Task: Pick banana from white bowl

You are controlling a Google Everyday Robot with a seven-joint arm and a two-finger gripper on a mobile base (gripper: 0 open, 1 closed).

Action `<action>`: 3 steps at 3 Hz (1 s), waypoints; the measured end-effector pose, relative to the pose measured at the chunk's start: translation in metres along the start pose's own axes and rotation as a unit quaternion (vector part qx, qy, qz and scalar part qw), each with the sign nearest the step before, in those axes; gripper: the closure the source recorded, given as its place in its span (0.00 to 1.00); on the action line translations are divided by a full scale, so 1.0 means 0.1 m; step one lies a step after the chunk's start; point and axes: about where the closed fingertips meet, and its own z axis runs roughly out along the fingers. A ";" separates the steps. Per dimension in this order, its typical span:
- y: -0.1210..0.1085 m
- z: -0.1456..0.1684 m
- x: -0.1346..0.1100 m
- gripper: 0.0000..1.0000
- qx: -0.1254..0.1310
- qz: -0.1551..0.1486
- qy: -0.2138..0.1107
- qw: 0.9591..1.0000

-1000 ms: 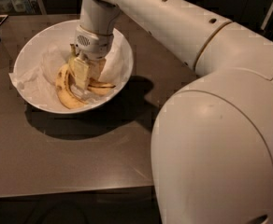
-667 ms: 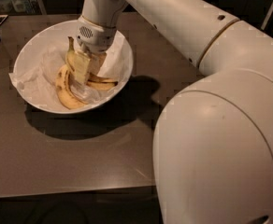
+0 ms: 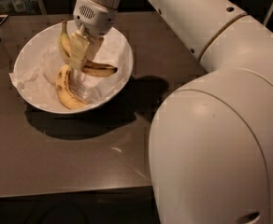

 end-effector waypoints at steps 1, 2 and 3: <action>-0.01 -0.13 -0.18 1.00 0.005 -0.018 -0.036 0.999; -0.01 -0.15 -0.20 1.00 0.011 -0.012 -0.040 0.999; 0.16 -0.25 0.01 1.00 0.005 0.020 -0.030 0.999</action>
Offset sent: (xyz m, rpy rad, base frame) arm 0.0023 0.0007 0.0142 0.0366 -0.0197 0.0188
